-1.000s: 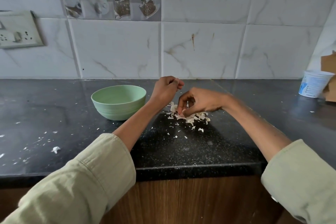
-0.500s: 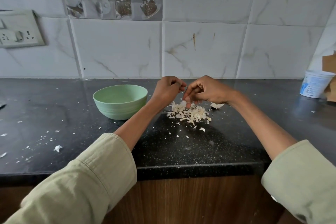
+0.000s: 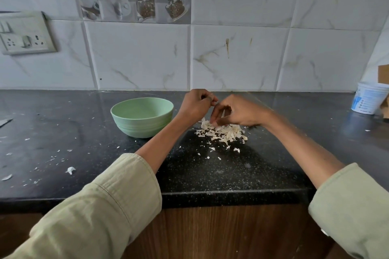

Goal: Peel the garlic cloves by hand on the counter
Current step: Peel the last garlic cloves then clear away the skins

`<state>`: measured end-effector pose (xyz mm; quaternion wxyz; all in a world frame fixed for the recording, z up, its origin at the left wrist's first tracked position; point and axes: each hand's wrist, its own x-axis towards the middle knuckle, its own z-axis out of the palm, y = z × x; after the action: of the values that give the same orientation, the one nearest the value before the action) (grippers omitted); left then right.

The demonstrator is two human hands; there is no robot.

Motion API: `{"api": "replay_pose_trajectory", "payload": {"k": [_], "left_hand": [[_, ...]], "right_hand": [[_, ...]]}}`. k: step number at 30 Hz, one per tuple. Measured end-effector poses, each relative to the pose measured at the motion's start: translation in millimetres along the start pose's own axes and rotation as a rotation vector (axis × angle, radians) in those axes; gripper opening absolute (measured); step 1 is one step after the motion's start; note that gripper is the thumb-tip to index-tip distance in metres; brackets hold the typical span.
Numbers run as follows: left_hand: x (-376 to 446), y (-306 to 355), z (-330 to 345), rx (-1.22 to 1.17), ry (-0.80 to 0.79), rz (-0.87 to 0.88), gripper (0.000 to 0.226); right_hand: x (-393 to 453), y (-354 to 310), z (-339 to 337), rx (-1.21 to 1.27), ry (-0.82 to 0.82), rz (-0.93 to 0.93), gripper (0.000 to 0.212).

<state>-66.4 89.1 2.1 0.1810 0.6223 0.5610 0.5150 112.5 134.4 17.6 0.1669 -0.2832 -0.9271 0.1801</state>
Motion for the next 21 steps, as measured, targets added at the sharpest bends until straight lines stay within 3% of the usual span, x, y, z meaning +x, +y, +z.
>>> {"api": "replay_pose_trajectory", "payload": {"k": [11, 15, 18, 21], "left_hand": [[1.6, -3.9, -2.8, -0.13, 0.027, -0.152, 0.052], [4.1, -6.8, -4.8, -0.122, 0.06, -0.166, 0.056], [6.5, -11.7, -2.9, -0.103, 0.005, -0.179, 0.059], [8.1, -14.5, 0.3, -0.125, -0.075, -0.175, 0.06]], "right_hand": [[4.8, -4.2, 8.9, -0.078, -0.044, 0.021, 0.015], [-0.7, -5.6, -2.6, 0.048, 0.077, 0.02, 0.013], [-3.5, -4.2, -11.8, 0.125, 0.18, 0.033, 0.013], [-4.7, 3.8, -18.0, 0.162, 0.202, 0.063, 0.026]]}}
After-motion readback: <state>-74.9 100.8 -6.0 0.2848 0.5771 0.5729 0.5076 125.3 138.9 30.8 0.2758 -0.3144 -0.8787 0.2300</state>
